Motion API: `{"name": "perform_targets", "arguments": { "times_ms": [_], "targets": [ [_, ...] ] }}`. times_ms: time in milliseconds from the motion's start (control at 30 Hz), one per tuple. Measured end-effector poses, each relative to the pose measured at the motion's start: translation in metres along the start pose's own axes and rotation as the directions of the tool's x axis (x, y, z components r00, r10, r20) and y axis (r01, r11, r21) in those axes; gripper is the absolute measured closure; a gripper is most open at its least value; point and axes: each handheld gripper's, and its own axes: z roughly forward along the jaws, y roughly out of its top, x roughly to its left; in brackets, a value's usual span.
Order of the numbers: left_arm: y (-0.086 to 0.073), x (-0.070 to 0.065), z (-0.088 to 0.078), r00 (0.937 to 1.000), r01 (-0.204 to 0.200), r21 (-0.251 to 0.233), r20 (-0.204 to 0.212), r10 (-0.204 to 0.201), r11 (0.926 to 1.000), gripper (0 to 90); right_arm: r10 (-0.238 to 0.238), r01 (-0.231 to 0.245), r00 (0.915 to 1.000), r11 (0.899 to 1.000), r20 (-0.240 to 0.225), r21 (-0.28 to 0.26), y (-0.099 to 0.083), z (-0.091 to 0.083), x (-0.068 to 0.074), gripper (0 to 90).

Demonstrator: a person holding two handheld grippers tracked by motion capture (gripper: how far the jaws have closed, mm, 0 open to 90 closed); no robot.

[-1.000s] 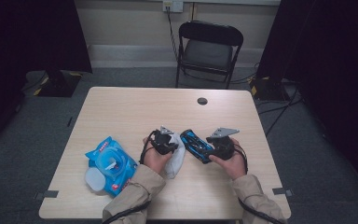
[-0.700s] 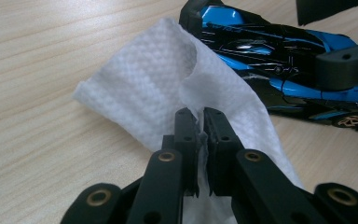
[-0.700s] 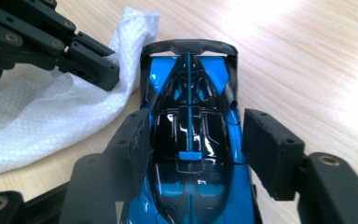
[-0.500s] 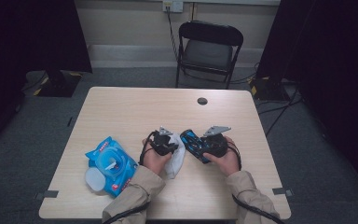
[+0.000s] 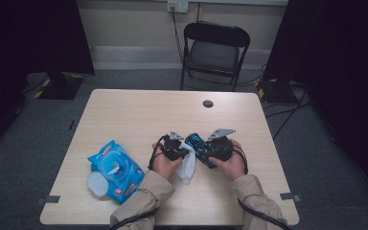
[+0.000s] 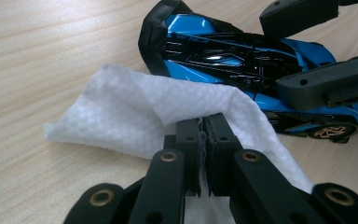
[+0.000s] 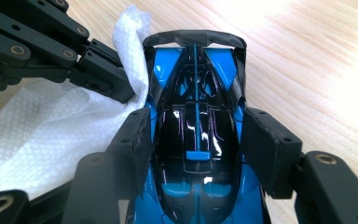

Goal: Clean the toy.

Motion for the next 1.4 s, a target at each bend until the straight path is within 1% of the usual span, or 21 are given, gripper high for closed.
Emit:
{"name": "perform_targets", "arguments": {
  "times_ms": [133,167,233,333,367,433,500,533,567,633,800,933,1000,1067,1200,1300,1333,1400],
  "targets": [
    [-0.001,-0.003,0.0,0.9999,-0.006,0.006,0.013,0.006,1.0,86.8,0.009,-0.009,0.9999,1.0,0.007,0.004,0.001,0.0,0.001,43.9],
    [-0.001,-0.004,0.0,0.9998,-0.017,0.007,0.012,0.017,0.9998,86.7,0.014,-0.014,0.9999,1.0,0.007,0.005,0.001,0.0,0.001,43.9],
    [0.0,-0.006,0.001,0.9997,-0.022,0.012,0.012,0.022,0.9997,86.8,0.016,-0.016,0.9998,1.0,0.007,0.005,0.001,0.0,0.0,43.9],
    [-0.001,-0.007,0.001,0.9998,-0.018,0.007,0.012,0.018,0.9998,86.7,0.018,-0.018,0.9998,1.0,0.006,0.007,0.001,0.0,0.0,43.9],
    [-0.002,-0.007,0.001,0.9997,-0.014,0.006,0.02,0.014,0.9999,86.8,0.02,-0.02,0.9998,1.0,0.006,0.007,0.001,0.0,0.0,43.9],
    [-0.004,-0.009,0.002,0.9984,0.005,0.0,0.056,-0.005,1.0,87.2,0.017,-0.017,0.9998,1.0,0.006,0.01,0.002,0.0,0.0,43.9],
    [-0.003,-0.013,0.003,0.9989,-0.018,0.005,0.044,0.018,0.9998,87.2,0.019,-0.019,0.9998,1.0,0.007,0.007,0.002,0.001,0.001,43.9],
    [-0.003,-0.015,0.003,0.9988,-0.015,0.011,0.047,0.015,0.9998,87.3,0.02,-0.02,0.9998,1.0,0.007,0.007,0.002,0.001,0.0,43.9],
    [-0.003,-0.015,0.003,0.9988,-0.021,0.015,0.044,0.021,0.9997,87.3,0.022,-0.022,0.9997,1.0,0.006,0.005,0.002,0.001,0.0,43.9],
    [-0.003,-0.017,0.003,0.9985,-0.019,0.012,0.051,0.019,0.9997,87.3,0.023,-0.023,0.9997,1.0,0.005,0.003,0.001,0.001,0.0,43.9],
    [-0.003,-0.025,0.004,0.9977,-0.043,0.019,0.053,0.042,0.9989,87.4,0.025,-0.025,0.9996,1.0,0.008,-0.001,0.001,0.001,0.0,43.9],
    [-0.004,-0.033,0.006,0.9959,-0.063,0.025,0.067,0.061,0.9977,87.4,0.029,-0.029,0.9995,1.0,0.011,-0.003,0.0,0.001,0.001,43.9],
    [-0.005,-0.037,0.006,0.9957,-0.068,0.019,0.064,0.067,0.9975,87.5,0.03,-0.03,0.9995,1.0,0.01,-0.009,-0.001,0.0,0.001,43.9],
    [-0.006,-0.043,0.007,0.9935,-0.092,0.025,0.07,0.09,0.9955,87.5,0.036,-0.036,0.9993,0.999,0.01,-0.01,-0.002,0.0,0.001,43.8],
    [-0.006,-0.05,0.007,0.9912,-0.121,0.03,0.058,0.119,0.9922,87.6,0.04,-0.04,0.9992,0.999,0.008,-0.013,-0.003,-0.001,0.0,43.8],
    [-0.008,-0.053,0.007,0.9913,-0.108,0.024,0.078,0.106,0.9938,87.6,0.041,-0.041,0.9991,0.999,0.007,-0.014,-0.002,-0.001,0.0,43.8],
    [-0.009,-0.054,0.007,0.99,-0.121,0.024,0.076,0.119,0.9923,87.6,0.04,-0.04,0.9992,0.999,0.008,-0.017,-0.003,0.0,0.0,43.8],
    [-0.009,-0.058,0.008,0.9891,-0.123,0.023,0.086,0.12,0.9922,87.6,0.043,-0.043,0.9991,0.999,0.005,-0.019,-0.003,-0.001,0.0,43.8]
  ]
}}
